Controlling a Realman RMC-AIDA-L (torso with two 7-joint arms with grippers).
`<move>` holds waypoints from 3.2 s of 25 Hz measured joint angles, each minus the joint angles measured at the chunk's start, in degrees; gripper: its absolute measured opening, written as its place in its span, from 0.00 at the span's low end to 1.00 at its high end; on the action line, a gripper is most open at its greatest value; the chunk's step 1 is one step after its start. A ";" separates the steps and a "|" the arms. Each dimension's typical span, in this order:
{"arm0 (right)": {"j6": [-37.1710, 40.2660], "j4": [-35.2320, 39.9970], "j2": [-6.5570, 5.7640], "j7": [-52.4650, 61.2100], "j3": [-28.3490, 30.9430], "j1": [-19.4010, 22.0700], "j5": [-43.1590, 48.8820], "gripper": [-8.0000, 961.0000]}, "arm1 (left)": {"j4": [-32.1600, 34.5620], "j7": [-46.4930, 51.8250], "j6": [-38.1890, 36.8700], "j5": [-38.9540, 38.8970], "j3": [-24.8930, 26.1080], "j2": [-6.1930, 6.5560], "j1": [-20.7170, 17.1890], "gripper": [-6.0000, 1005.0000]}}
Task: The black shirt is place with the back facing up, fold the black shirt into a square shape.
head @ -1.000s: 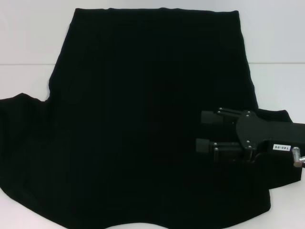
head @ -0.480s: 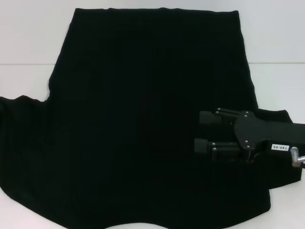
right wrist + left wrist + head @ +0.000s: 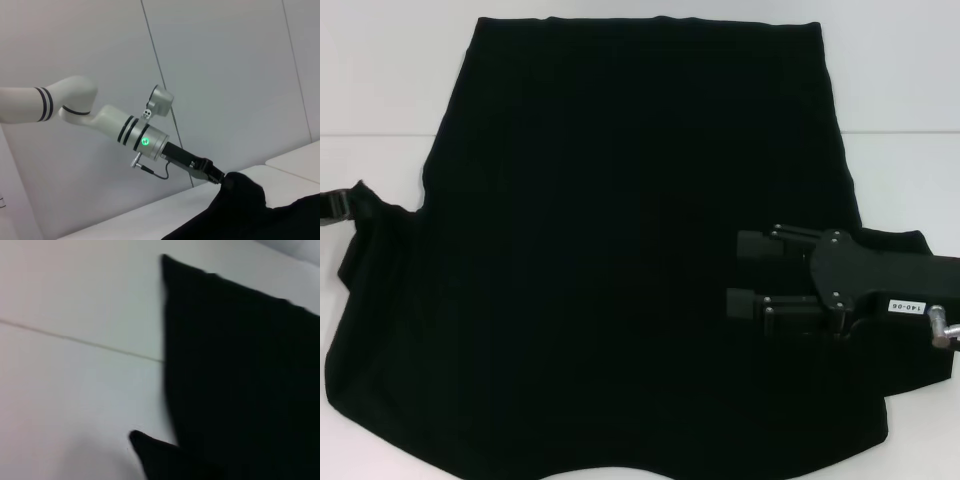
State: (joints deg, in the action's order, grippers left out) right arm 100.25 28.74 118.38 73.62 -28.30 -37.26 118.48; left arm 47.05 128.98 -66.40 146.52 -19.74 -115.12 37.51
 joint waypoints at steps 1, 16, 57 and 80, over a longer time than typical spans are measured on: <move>0.09 0.00 0.00 0.03 0.00 0.03 0.00 0.93 | 0.32 -1.07 -1.40 -0.60 -0.02 0.02 0.18 0.12; 0.55 -0.08 0.17 0.03 0.10 0.92 0.00 0.93 | -0.29 -15.16 -9.02 -1.52 -2.87 -0.24 0.59 0.14; -0.17 0.01 -1.99 3.05 0.60 1.01 -4.62 0.93 | 0.60 -10.97 -11.93 -1.68 -8.32 -2.83 -0.36 0.77; -1.29 0.57 -2.40 4.59 2.18 1.09 -4.56 0.93 | 0.00 -20.12 -33.29 -9.89 -8.34 -2.90 0.28 0.94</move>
State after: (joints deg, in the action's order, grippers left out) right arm 98.96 29.31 115.98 78.21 -26.13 -36.17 113.92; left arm 47.05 108.85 -99.69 136.63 -28.07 -118.02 37.79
